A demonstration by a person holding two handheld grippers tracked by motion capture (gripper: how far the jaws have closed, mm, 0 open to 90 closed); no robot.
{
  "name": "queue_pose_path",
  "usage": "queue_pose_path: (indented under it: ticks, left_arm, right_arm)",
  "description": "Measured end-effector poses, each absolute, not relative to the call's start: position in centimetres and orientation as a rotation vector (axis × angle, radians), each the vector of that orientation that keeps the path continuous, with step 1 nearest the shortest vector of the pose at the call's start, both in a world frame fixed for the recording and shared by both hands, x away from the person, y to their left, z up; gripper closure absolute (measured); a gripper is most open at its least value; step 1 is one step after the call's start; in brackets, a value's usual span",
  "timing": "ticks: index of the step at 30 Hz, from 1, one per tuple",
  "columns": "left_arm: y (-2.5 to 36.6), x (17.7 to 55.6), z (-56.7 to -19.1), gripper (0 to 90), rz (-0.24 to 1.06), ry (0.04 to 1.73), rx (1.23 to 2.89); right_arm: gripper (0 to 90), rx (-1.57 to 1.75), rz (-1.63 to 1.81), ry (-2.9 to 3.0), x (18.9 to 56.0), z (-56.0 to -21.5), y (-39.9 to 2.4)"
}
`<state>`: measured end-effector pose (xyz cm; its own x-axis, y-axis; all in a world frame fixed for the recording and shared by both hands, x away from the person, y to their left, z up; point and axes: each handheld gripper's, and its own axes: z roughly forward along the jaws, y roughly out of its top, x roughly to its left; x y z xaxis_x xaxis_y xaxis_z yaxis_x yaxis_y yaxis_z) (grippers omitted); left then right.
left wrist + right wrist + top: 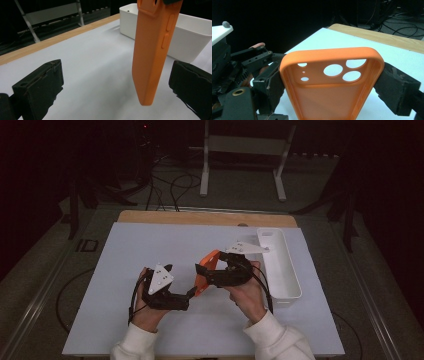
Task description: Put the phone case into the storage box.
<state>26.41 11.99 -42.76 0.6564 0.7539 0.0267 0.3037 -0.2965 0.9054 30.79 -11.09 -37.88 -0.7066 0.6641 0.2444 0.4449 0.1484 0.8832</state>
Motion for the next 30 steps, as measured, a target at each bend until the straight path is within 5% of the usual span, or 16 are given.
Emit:
queue_pose_path:
  ticks: [30]
  left_arm:
    - [13.8,26.8,-42.4,0.3,0.558,0.866,1.872]
  right_arm:
    - [16.1,1.094,1.527,2.162,32.8,-36.3,-11.7]
